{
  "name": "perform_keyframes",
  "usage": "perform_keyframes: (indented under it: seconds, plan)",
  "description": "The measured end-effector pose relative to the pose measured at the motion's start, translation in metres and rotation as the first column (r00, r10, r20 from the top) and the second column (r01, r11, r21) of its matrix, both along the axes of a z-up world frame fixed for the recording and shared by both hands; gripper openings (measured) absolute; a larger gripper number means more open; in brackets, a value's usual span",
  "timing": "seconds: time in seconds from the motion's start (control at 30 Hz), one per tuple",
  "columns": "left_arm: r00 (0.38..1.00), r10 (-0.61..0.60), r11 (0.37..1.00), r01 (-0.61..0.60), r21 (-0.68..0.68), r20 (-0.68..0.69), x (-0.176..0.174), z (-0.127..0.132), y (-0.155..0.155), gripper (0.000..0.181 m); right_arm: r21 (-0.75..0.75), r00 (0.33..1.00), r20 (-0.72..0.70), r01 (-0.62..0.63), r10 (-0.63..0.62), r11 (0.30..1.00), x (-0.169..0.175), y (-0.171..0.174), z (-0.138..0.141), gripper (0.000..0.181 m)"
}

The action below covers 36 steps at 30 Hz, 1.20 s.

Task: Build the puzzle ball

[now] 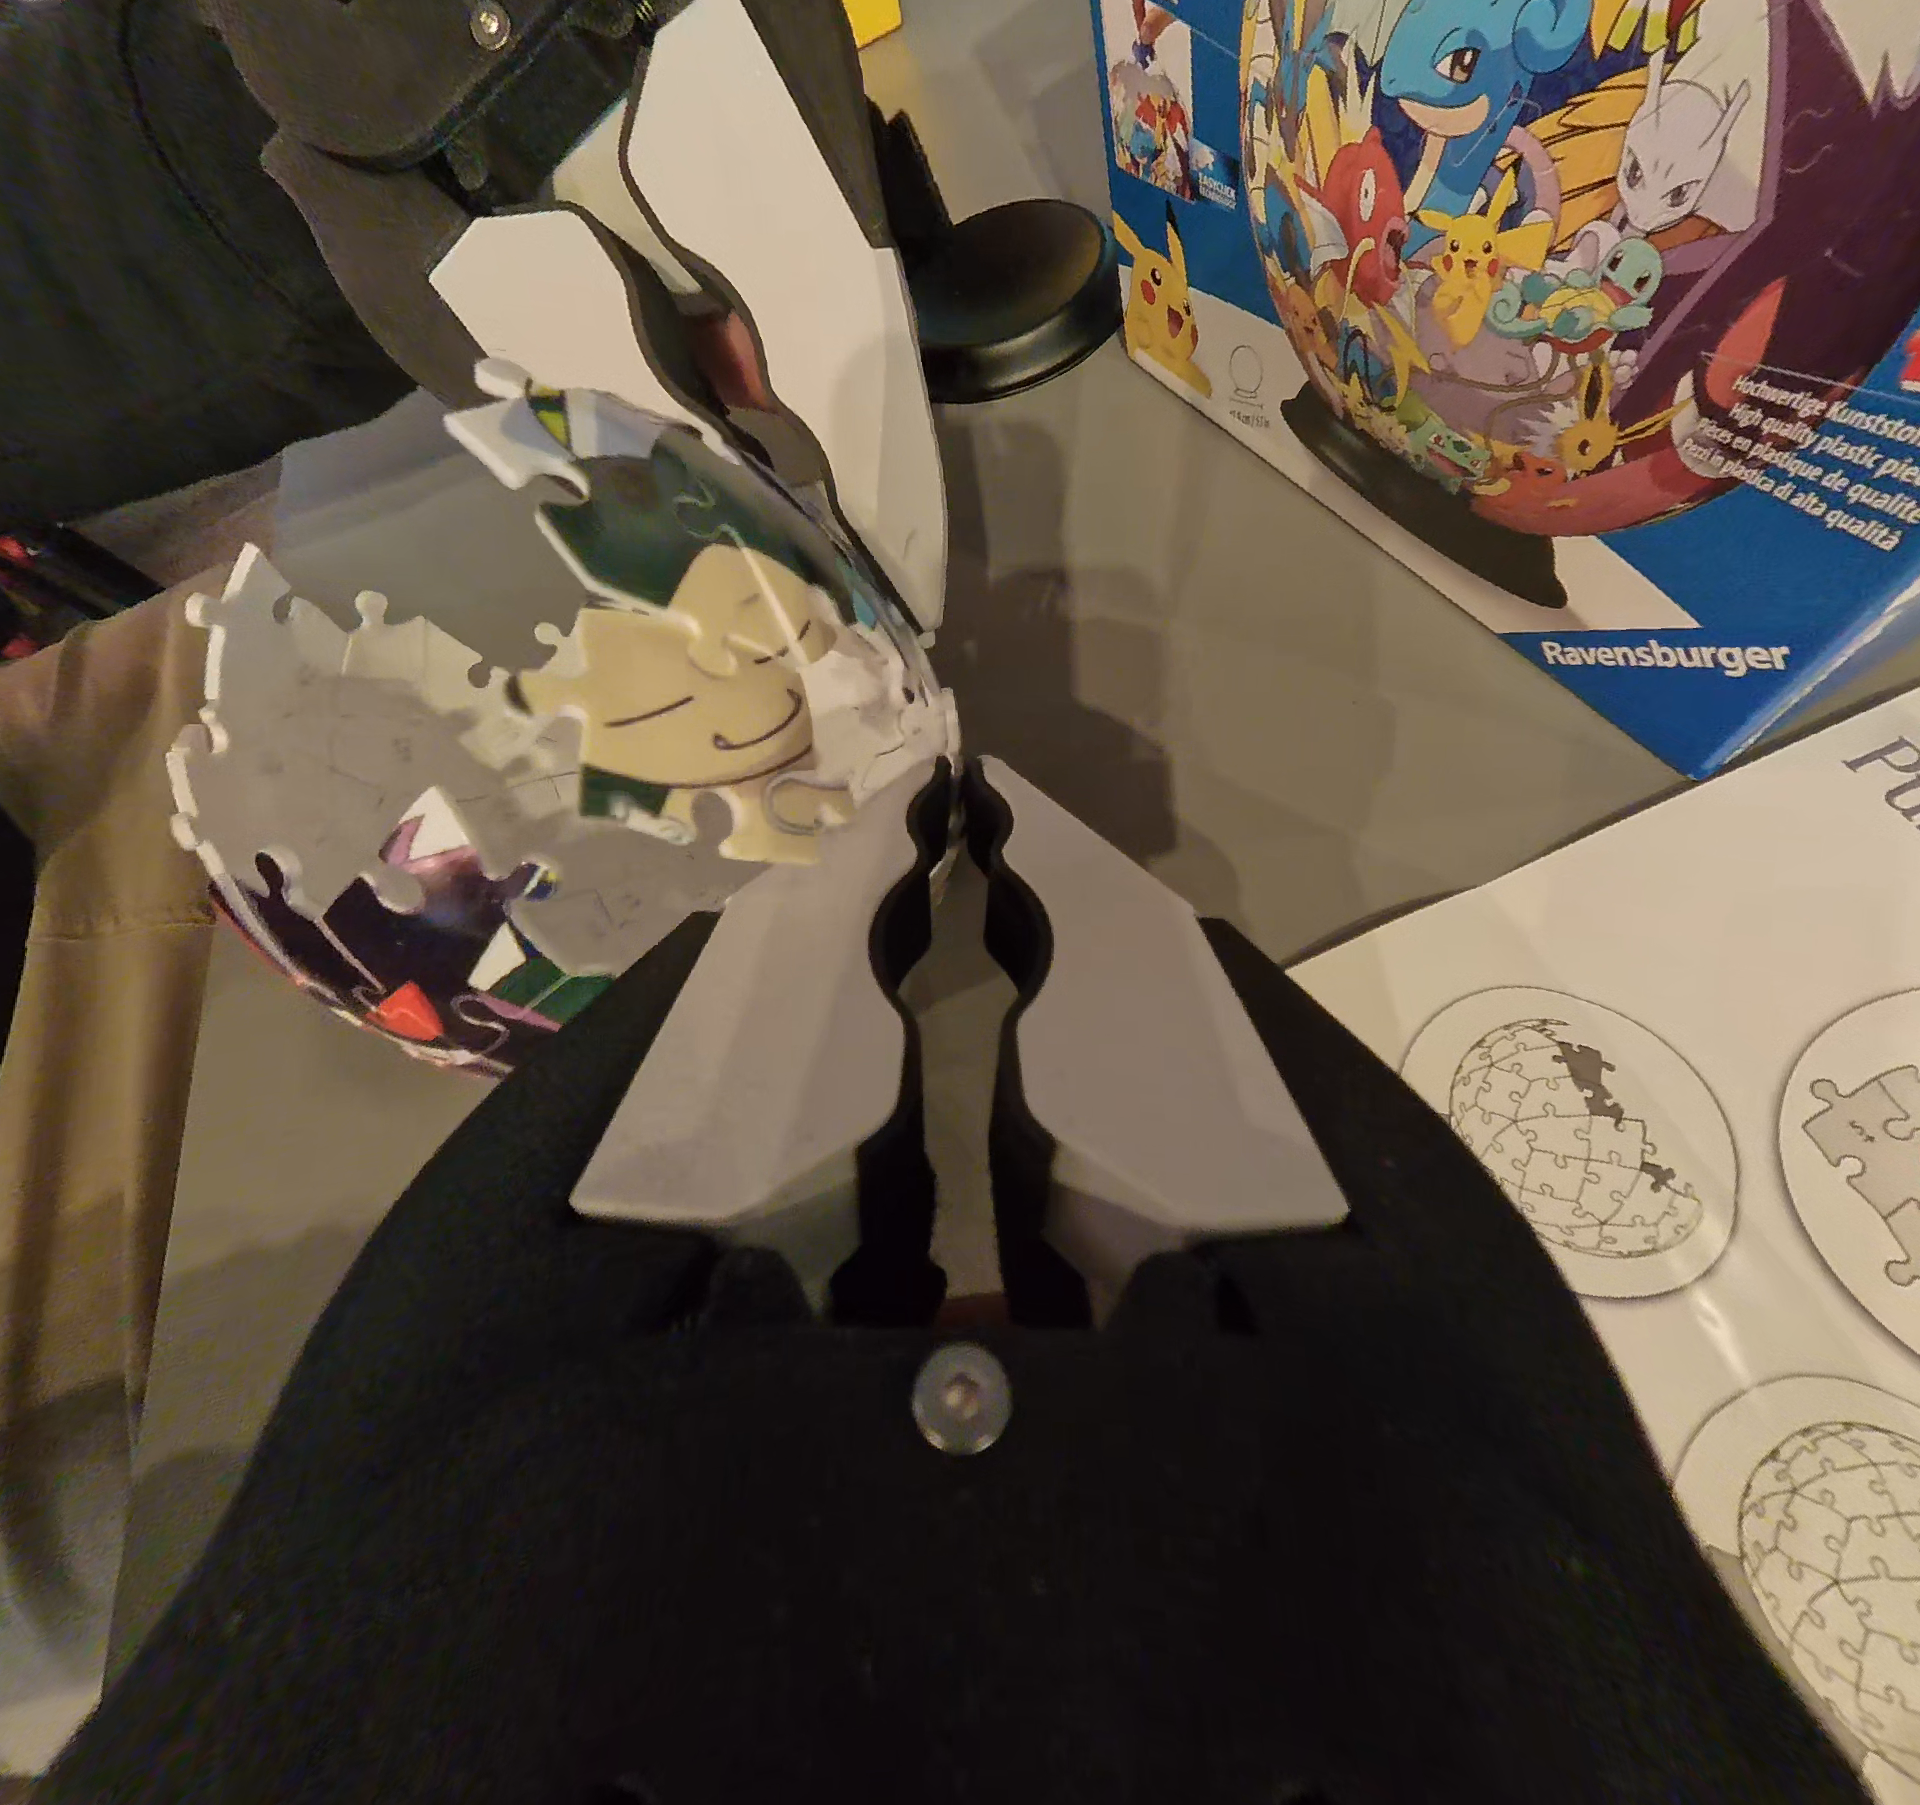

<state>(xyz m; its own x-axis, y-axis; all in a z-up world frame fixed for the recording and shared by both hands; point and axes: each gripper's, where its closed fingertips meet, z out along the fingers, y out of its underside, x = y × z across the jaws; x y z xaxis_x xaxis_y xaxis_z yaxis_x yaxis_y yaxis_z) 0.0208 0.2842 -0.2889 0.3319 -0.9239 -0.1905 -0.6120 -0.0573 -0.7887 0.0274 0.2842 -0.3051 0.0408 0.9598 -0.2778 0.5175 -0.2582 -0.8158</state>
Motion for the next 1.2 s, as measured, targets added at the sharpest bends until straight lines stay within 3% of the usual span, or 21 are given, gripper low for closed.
perform_keyframes:
  seconds: [1.2]
  plan:
    - [0.999, -0.038, 0.999, 0.038, 0.035, 0.0, -0.002, -0.0017, 0.0022, 0.005, -0.025, 0.999, -0.036, -0.016, 0.015, 1.0, -0.0043, -0.0018, 0.0007, 0.005]
